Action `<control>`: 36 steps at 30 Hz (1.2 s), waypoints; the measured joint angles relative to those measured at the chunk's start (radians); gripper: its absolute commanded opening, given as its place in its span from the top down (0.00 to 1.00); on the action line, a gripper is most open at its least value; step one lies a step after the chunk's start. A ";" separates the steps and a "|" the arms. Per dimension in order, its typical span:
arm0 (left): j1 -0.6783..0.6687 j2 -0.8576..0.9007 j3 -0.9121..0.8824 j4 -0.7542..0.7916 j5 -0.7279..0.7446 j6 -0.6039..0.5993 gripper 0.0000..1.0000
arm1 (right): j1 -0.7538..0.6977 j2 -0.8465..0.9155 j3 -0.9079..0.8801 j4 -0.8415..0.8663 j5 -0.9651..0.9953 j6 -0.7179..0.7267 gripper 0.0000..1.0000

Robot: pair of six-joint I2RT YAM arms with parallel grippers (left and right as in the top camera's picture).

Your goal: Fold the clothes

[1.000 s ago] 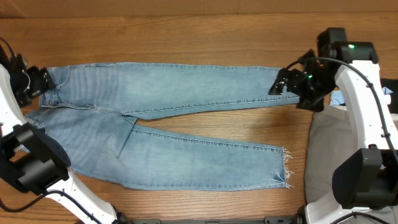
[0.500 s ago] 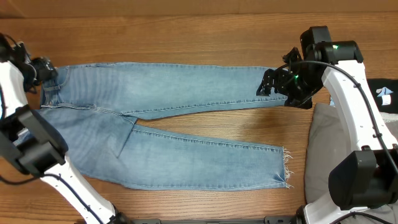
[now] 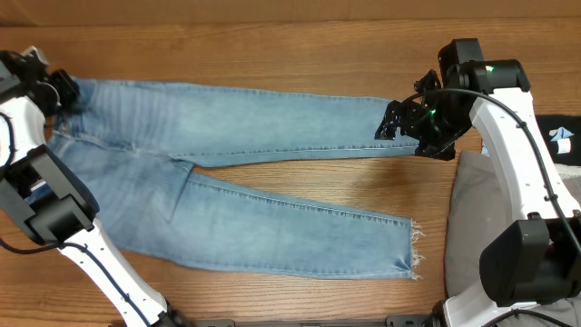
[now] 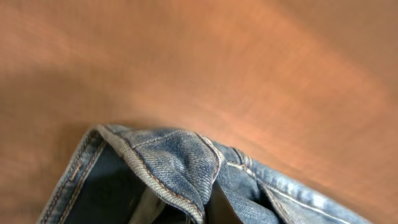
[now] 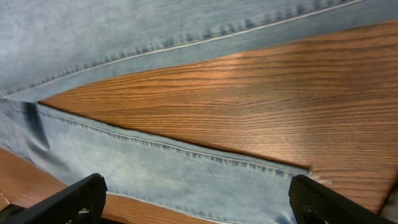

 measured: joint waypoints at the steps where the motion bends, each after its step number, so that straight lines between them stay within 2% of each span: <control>1: 0.008 0.000 0.037 0.014 0.029 -0.026 0.53 | 0.000 0.000 0.000 0.000 0.000 0.003 0.02; 2: 0.014 0.000 0.066 0.021 0.043 -0.039 0.30 | 0.000 0.000 0.000 0.002 0.000 0.004 0.02; 4: 0.027 0.000 0.124 0.029 0.060 -0.051 0.00 | 0.000 0.000 0.000 0.006 0.000 0.006 0.02; 7: 0.044 -0.014 0.184 0.003 0.069 -0.062 0.00 | 0.000 0.000 0.000 0.016 0.000 0.009 0.02; 10: 0.055 -0.025 0.192 -0.098 0.069 -0.048 0.03 | 0.000 0.000 0.000 0.017 0.002 0.015 0.00; 13: 0.055 -0.025 0.192 -0.222 0.069 0.000 0.11 | 0.000 0.000 0.000 0.008 0.065 0.068 0.00; 17: 0.059 -0.066 0.192 -0.327 0.055 0.093 0.12 | -0.014 0.000 -0.032 0.015 0.137 0.151 0.00; 21: 0.066 -0.229 0.192 -0.382 -0.015 0.158 0.09 | -0.078 0.000 -0.151 0.034 0.163 0.219 0.02; 26: 0.067 -0.494 0.194 -0.484 -0.077 0.184 0.06 | -0.142 0.000 -0.333 0.052 0.161 0.230 0.05; 32: 0.067 -0.747 0.206 -0.679 -0.110 0.198 0.05 | -0.119 0.002 -0.563 0.147 0.101 0.221 0.16; 33: 0.067 -0.793 0.206 -0.726 -0.115 0.198 0.05 | -0.109 0.005 -0.647 0.176 0.064 0.221 0.19; 36: 0.067 -0.839 0.207 -0.803 -0.119 0.198 0.06 | -0.083 -0.003 -0.763 0.283 -0.014 0.229 0.50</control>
